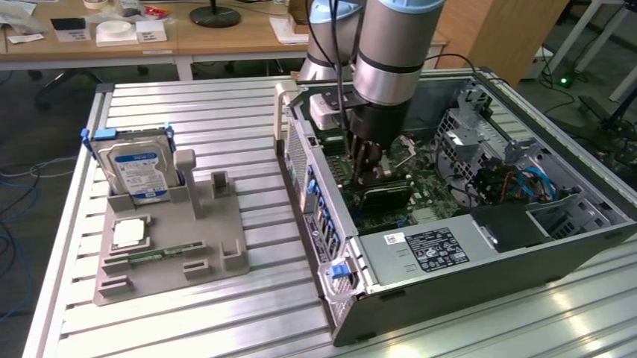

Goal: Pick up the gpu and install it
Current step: 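Press down on the gpu until it lock into place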

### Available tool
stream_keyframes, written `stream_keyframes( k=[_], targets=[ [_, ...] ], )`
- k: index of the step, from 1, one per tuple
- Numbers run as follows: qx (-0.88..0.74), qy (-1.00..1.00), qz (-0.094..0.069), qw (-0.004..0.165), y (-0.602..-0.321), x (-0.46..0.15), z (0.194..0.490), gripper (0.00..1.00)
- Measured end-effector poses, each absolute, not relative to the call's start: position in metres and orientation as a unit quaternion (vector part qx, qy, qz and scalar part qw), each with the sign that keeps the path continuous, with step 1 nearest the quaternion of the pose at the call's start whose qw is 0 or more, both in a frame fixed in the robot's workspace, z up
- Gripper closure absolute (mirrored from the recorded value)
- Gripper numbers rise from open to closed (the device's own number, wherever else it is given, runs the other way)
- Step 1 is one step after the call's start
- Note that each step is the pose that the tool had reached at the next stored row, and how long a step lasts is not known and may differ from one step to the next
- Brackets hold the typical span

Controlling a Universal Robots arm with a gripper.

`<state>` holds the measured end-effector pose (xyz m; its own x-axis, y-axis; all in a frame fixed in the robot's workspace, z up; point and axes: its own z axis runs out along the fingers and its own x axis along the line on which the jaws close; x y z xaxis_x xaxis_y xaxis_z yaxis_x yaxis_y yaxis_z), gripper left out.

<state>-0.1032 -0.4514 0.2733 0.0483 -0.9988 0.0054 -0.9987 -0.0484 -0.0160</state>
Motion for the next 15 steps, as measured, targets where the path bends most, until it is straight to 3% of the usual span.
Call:
stream_keyframes(
  k=[15],
  targets=[
    [-0.724, 0.69, -0.006, 0.002, -0.451, -0.103, 0.263, 0.89]
  ],
)
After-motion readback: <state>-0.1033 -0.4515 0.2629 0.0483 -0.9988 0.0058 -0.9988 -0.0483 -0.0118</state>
